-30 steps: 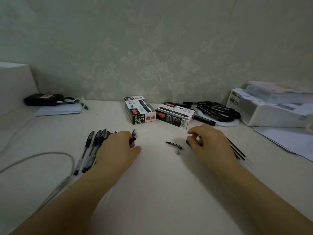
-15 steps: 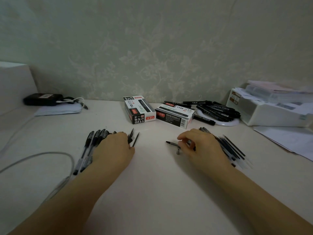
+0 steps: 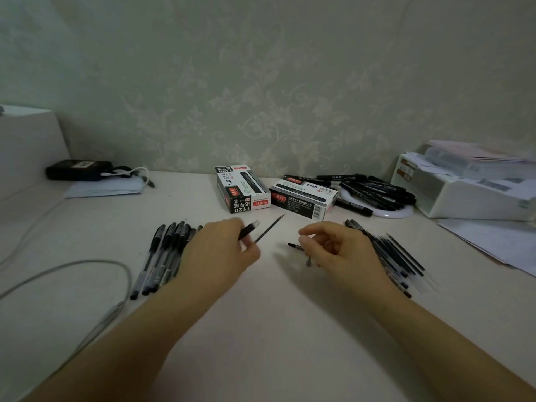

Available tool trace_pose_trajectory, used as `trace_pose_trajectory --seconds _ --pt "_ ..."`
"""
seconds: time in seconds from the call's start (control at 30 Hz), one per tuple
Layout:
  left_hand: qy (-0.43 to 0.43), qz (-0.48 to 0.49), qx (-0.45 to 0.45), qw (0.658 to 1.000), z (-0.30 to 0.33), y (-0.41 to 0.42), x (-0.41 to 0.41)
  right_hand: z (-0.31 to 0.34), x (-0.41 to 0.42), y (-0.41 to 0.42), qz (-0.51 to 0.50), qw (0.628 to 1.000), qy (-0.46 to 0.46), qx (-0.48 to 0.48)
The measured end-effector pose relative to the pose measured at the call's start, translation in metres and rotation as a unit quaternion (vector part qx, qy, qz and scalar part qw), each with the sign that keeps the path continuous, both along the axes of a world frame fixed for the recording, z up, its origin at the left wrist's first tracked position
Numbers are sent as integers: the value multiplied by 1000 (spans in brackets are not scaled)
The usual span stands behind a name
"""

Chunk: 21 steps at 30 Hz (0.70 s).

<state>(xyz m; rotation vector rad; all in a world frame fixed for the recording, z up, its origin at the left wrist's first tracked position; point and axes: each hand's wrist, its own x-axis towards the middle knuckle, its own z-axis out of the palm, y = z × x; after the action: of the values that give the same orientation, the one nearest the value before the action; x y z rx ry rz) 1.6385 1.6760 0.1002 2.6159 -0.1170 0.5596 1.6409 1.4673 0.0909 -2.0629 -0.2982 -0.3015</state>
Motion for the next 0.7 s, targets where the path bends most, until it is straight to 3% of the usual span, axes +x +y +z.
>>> trace_pose_trajectory --seconds 0.1,0.2,0.37,0.5,0.6,0.7 --pt "-80 -63 -61 993 4 -12 -5 3 -2 4 70 984 104 127" --pt "-69 -111 -34 991 1 -18 -10 3 -5 8 140 962 157 174" --pt "-51 -153 -44 986 -4 -19 -8 0 -4 8 116 968 130 178" --pt "-50 -183 -41 981 -7 -17 -7 7 2 1 20 958 83 273" --pt "-50 -196 -46 978 -8 -17 -7 12 3 -4 32 929 84 359" --pt "-49 -212 -92 972 -7 -20 -8 11 1 -1 64 922 103 367"
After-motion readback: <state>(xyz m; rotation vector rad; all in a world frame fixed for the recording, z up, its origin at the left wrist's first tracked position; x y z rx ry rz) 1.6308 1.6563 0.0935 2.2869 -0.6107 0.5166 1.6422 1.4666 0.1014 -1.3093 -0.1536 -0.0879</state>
